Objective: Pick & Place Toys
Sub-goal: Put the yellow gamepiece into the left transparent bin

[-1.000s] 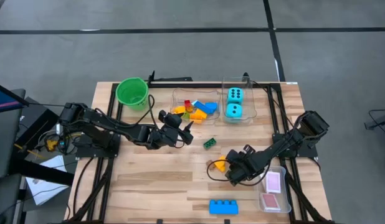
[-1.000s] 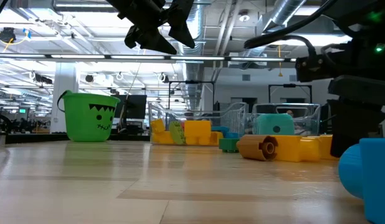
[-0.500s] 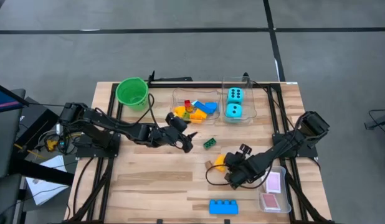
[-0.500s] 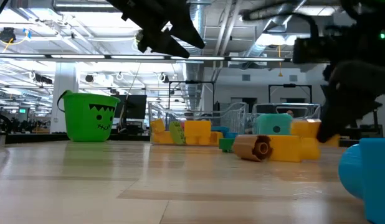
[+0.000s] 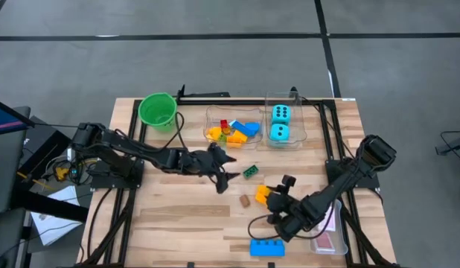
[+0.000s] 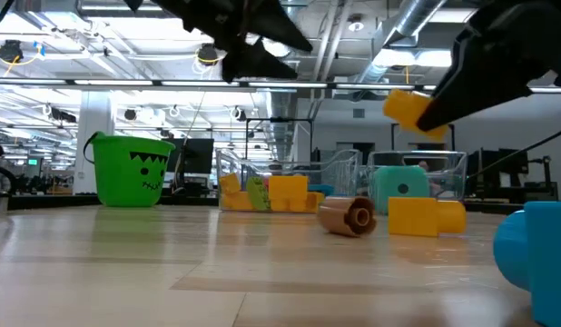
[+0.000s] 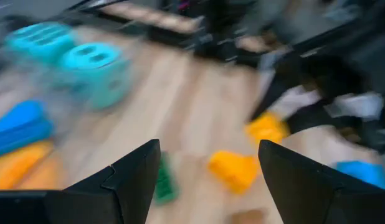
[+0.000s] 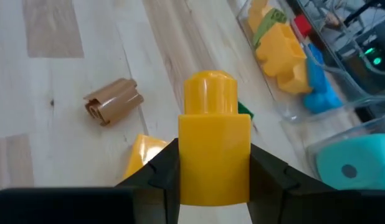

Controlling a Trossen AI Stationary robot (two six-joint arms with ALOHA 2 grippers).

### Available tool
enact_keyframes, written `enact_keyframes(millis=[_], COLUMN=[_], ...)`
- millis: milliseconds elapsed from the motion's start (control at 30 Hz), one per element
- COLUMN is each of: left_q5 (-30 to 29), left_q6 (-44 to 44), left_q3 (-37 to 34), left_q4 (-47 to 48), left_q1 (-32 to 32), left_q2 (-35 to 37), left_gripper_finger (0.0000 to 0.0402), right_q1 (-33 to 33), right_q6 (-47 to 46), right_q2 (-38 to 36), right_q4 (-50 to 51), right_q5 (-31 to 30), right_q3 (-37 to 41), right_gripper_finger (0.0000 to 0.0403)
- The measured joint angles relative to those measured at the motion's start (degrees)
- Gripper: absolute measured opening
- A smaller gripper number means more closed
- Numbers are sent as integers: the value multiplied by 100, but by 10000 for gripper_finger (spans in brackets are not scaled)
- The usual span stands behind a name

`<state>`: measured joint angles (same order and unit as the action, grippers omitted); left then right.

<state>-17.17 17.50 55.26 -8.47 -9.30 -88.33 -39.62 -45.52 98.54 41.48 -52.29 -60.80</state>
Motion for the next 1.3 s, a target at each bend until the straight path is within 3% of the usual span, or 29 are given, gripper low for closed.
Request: enact_keyframes(millis=[333,600,1133,1300], left_q5=[1583,1556,1519,1762], left_q6=[-451,-2166,-2122,-2109], left_q3=[-150,-147,16,16], left_q4=[-1589,-2968,-3320,-3318], left_q1=[32,-112,-92,-92], left_q2=[-752,-1667,-1941,-1941], left_gripper_finger=[268,268,268,268], right_q1=[-2,-6,-11,-11], right_q6=[111,111,541,697], right_q2=[-2,-2,-2,-2], right_q4=[-40,-71,-625,-768], right_q5=[-248,-308,-282,-279], right_q3=[0,0,0,-19], right_gripper_finger=[122,122,126,126])
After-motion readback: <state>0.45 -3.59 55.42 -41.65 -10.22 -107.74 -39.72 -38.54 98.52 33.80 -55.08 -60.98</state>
